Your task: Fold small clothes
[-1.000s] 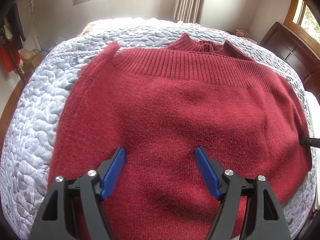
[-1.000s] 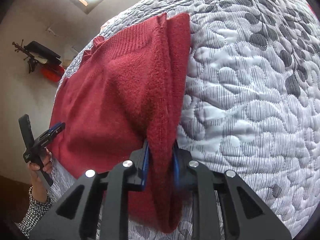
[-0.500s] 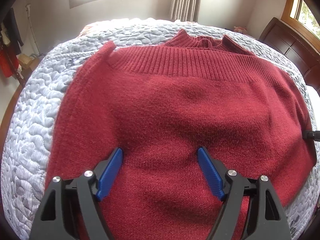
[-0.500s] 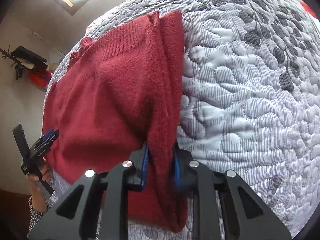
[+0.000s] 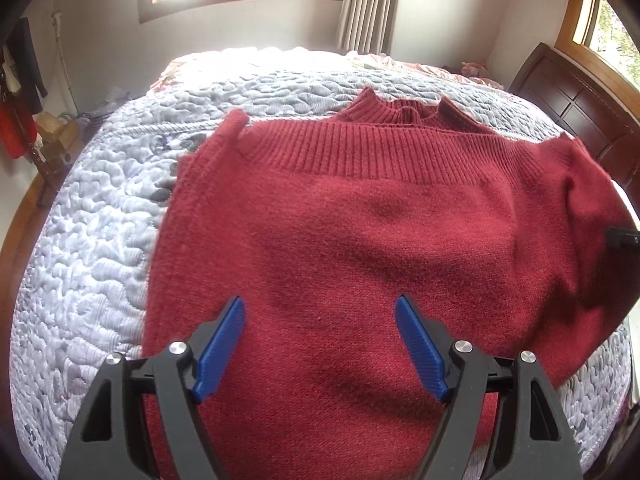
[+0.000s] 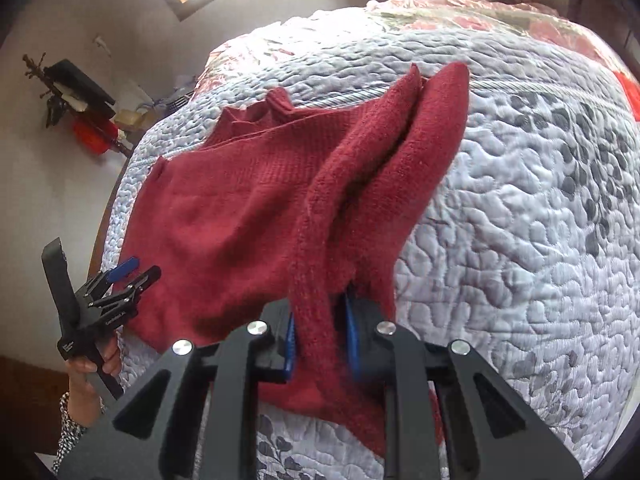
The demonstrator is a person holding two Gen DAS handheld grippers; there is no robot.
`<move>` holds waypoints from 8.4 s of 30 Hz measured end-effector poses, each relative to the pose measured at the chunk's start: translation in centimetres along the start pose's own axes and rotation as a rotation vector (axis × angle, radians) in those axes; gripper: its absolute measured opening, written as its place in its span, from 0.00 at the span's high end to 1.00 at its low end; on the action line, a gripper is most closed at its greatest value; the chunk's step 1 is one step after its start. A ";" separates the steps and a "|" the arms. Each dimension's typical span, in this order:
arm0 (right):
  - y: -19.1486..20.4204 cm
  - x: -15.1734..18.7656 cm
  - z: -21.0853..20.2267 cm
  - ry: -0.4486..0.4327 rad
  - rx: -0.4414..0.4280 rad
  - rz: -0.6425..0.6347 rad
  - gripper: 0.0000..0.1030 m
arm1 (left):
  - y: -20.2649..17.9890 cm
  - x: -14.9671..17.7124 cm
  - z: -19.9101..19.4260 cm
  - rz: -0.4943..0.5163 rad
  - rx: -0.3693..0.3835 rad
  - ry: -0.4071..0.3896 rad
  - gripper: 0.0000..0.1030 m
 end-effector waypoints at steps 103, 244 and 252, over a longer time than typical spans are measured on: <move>-4.0 5.2 3.1 0.132 -0.174 -0.032 0.37 | 2.0 -5.2 -6.6 -0.175 0.338 -0.131 0.85; 10.7 -3.4 13.9 0.216 -0.354 -0.079 0.27 | 10.1 -1.9 6.1 -0.204 0.642 0.208 0.37; 11.0 -2.9 14.1 0.201 -0.415 -0.076 0.52 | 10.2 -1.0 5.6 -0.249 0.659 0.124 0.58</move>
Point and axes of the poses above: each gripper's, at about its wrist camera, not at the fingertips, and z roughly the way its jaws point, y to its left, x to its underside, the point moved 2 cm from there along z, roughly the way its jaws point, and after that the axes turned 7 degrees about z, right-handed, at the moved point
